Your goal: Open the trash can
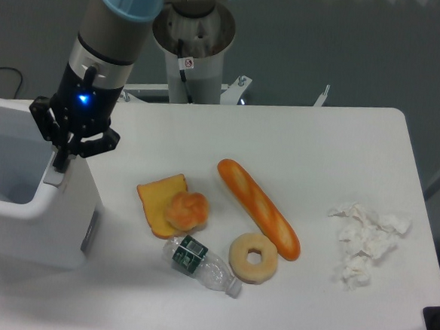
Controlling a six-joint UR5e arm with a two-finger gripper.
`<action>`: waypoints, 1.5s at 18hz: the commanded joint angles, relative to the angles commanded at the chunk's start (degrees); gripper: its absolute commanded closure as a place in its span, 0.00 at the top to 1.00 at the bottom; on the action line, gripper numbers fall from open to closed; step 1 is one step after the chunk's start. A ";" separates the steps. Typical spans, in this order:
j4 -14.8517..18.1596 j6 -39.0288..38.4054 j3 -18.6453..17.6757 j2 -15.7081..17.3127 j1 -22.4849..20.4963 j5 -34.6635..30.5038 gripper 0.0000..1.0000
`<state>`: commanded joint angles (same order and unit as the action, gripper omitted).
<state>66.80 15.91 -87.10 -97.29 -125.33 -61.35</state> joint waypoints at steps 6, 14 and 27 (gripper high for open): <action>-0.09 0.79 1.06 0.79 -3.68 0.44 1.00; -0.18 14.20 0.01 0.09 -13.43 -11.92 1.00; -0.44 54.47 -0.08 -11.60 -29.52 -31.46 1.00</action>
<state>66.36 70.38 -87.19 -108.89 -154.85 -92.81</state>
